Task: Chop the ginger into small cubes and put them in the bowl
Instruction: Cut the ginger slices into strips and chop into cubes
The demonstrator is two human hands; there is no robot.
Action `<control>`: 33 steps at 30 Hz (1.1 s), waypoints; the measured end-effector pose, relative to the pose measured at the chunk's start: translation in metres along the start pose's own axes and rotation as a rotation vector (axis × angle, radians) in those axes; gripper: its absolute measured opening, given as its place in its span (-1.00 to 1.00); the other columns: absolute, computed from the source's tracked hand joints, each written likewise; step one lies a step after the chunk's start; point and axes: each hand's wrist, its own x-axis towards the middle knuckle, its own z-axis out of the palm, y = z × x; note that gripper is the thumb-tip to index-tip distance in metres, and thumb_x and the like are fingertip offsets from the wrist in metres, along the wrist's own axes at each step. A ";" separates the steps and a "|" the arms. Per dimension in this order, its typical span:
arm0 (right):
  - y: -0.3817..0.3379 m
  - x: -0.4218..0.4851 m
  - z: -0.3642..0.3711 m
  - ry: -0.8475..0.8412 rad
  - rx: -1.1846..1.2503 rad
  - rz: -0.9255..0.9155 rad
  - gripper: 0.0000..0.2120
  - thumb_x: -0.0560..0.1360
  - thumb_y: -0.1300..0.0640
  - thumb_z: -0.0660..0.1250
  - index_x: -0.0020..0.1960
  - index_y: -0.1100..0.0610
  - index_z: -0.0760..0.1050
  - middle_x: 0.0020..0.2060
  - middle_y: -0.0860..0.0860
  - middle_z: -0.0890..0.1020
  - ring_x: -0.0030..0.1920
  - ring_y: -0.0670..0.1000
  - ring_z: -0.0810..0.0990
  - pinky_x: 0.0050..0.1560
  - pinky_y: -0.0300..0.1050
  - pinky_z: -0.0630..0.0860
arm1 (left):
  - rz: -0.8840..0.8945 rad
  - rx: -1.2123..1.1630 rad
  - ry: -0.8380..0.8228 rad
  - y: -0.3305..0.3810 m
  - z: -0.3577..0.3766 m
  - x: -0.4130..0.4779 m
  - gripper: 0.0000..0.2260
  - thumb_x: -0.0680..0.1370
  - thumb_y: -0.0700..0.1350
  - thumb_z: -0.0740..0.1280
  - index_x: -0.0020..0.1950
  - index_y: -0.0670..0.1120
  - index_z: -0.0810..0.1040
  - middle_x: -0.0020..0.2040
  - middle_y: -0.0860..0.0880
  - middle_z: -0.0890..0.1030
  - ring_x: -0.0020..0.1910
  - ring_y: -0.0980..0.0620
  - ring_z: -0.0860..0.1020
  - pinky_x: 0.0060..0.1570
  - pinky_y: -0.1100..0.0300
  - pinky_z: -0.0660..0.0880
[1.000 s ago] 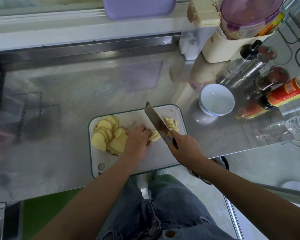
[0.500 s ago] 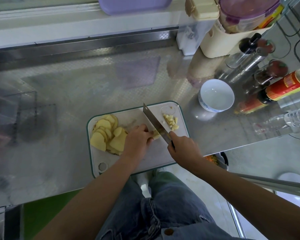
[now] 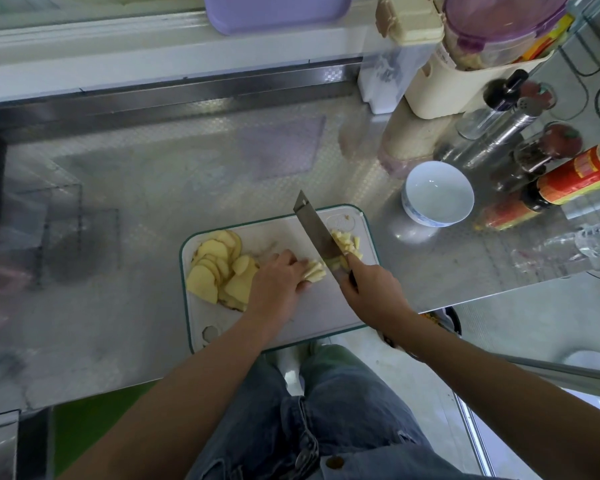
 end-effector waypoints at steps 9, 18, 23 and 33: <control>-0.004 -0.005 0.009 -0.103 -0.070 -0.012 -0.80 0.61 0.05 0.12 0.19 0.10 0.34 -0.31 0.06 0.55 -0.35 0.06 0.56 -0.23 0.02 0.61 | -0.028 0.045 0.005 0.002 0.004 0.002 -0.79 0.58 -0.01 0.27 0.15 0.03 0.62 0.08 0.02 0.53 0.04 -0.01 0.44 -0.07 0.15 0.49; -0.008 -0.002 0.024 -0.027 -0.079 0.016 -0.84 0.60 0.07 0.12 0.12 0.11 0.35 -0.33 0.08 0.55 -0.38 0.11 0.55 -0.29 0.03 0.58 | -0.015 0.074 -0.029 0.002 0.003 0.004 -0.76 0.61 0.02 0.22 0.16 -0.01 0.61 0.05 0.01 0.50 0.04 -0.01 0.42 -0.12 0.17 0.43; -0.004 -0.001 0.014 0.011 0.010 0.017 -0.85 0.61 0.03 0.14 0.06 0.11 0.35 -0.37 0.06 0.52 -0.39 0.10 0.52 -0.32 0.02 0.53 | -0.032 0.047 -0.012 0.002 -0.003 0.000 -0.76 0.59 0.04 0.25 0.17 0.01 0.60 0.06 0.02 0.51 0.04 0.01 0.43 -0.08 0.16 0.47; -0.012 -0.006 0.005 -0.090 -0.071 -0.029 -0.81 0.63 -0.01 0.09 0.11 0.08 0.34 -0.33 0.02 0.52 -0.38 0.00 0.51 -0.32 -0.10 0.53 | -0.014 0.092 -0.027 0.003 0.000 0.000 -0.76 0.62 -0.02 0.20 0.20 0.02 0.60 0.13 0.01 0.51 0.09 -0.02 0.44 -0.04 0.16 0.47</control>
